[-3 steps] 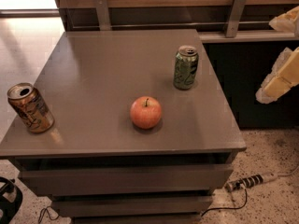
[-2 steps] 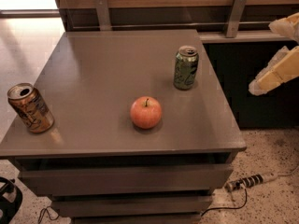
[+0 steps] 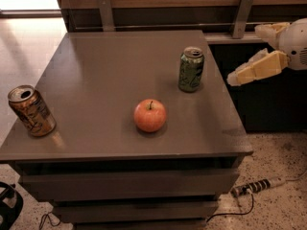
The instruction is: Move green can near orange can
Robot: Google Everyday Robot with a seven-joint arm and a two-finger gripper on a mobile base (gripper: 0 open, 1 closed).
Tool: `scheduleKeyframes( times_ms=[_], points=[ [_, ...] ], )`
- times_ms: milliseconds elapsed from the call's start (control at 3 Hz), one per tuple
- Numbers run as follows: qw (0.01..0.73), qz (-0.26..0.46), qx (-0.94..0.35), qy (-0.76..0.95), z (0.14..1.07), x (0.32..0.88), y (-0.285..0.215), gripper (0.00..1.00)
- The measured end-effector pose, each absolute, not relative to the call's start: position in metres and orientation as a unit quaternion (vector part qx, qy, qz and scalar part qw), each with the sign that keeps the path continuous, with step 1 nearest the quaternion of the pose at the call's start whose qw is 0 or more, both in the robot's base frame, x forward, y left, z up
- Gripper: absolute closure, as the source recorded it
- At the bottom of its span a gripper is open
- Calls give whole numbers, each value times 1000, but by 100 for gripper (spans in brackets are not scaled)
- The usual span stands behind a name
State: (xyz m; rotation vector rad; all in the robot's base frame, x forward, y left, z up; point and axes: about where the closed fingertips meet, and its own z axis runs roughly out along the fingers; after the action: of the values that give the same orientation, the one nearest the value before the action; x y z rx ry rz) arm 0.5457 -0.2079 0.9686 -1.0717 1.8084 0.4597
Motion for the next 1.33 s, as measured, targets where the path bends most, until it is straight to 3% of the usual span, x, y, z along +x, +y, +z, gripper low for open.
scheduleKeyframes(
  times_ms=[667,1333],
  points=[
    [544,224,-392,707,936,594,-175,0],
    [547,247,-373,707,923,599,-174,0]
  ],
)
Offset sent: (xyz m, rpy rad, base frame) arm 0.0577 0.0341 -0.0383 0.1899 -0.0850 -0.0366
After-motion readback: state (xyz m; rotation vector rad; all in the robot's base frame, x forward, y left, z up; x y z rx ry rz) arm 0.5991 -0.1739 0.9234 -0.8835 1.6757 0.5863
